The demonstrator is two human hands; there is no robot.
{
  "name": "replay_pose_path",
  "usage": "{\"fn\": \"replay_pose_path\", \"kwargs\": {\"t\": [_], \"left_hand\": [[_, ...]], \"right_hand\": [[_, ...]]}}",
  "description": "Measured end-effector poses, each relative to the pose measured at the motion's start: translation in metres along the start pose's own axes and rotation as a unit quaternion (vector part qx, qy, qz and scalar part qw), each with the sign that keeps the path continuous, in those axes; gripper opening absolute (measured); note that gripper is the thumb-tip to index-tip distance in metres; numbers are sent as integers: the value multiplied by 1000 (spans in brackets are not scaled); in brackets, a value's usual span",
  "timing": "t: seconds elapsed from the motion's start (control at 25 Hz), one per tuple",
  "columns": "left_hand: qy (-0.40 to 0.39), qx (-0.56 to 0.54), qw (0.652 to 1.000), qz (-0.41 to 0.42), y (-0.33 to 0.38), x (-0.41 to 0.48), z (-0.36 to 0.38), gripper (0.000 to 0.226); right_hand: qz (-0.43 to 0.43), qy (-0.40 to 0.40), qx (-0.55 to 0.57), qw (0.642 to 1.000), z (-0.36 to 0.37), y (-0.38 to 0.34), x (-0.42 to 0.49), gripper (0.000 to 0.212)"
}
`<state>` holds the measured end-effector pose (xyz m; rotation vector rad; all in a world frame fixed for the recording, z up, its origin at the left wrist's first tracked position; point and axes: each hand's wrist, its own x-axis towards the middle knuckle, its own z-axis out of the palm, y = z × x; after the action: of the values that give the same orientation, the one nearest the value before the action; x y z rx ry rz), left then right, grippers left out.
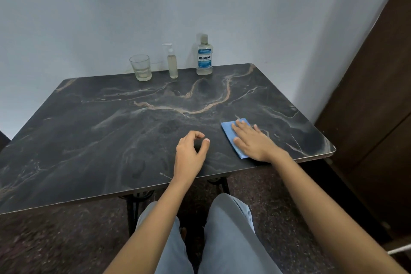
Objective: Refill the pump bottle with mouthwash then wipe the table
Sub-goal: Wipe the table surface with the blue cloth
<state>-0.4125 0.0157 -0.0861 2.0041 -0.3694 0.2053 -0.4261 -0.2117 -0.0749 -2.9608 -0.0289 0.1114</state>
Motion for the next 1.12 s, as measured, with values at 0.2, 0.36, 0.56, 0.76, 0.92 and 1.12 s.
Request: {"fn": "replay_pose_path", "kwargs": {"t": [0.2, 0.36, 0.56, 0.76, 0.92, 1.12], "left_hand": [[5, -10, 1000, -22, 2, 1, 2, 16], [-23, 16, 999, -17, -3, 6, 3, 22], [-22, 9, 1000, -17, -6, 7, 2, 20], [-27, -2, 999, -26, -6, 8, 1, 21], [-19, -21, 999, -45, -4, 10, 2, 19], [-4, -32, 998, -47, -4, 11, 2, 18]], "right_hand": [[150, -15, 7, 989, -19, 38, 28, 57], [49, -11, -1, 999, -1, -15, 28, 57], [1, 3, -23, 1000, -3, 13, -22, 56], [177, 19, -4, 984, -27, 88, 21, 59], [219, 18, 22, 975, -29, 66, 78, 60], [74, -8, -2, 997, -11, -14, 90, 55]]}}
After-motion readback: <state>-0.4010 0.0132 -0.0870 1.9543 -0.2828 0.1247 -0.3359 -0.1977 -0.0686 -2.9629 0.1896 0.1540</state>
